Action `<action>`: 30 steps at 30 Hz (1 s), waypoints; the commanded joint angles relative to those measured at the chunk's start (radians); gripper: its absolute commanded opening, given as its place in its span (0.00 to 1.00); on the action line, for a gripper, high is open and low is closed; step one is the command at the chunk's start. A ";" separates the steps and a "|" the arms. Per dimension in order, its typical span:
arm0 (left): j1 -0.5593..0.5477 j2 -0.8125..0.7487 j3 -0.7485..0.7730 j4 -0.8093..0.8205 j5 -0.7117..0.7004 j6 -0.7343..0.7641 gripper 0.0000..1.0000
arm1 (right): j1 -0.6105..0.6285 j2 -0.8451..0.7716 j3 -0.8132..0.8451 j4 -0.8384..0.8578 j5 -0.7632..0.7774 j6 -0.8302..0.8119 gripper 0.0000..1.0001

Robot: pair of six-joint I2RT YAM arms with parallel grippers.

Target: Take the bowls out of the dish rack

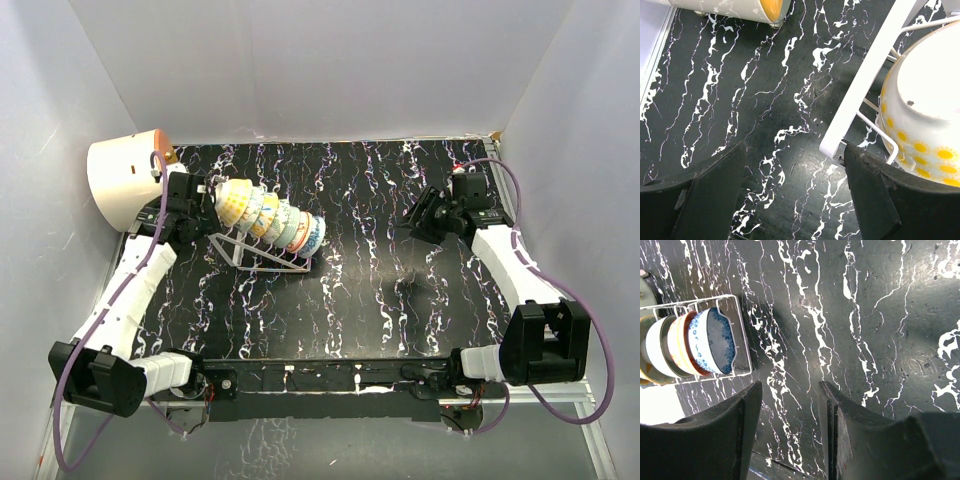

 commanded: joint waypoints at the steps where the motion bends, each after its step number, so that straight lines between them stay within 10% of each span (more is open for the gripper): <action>1: 0.005 -0.028 -0.007 -0.109 -0.028 0.019 0.76 | 0.028 0.016 0.030 0.048 0.032 0.012 0.50; 23: 0.005 -0.019 0.225 -0.086 -0.009 0.053 0.78 | 0.071 0.109 0.149 0.033 0.098 0.014 0.51; 30: 0.003 0.061 0.385 -0.017 -0.019 0.046 0.97 | 0.092 -0.030 0.215 0.032 0.499 -0.031 0.53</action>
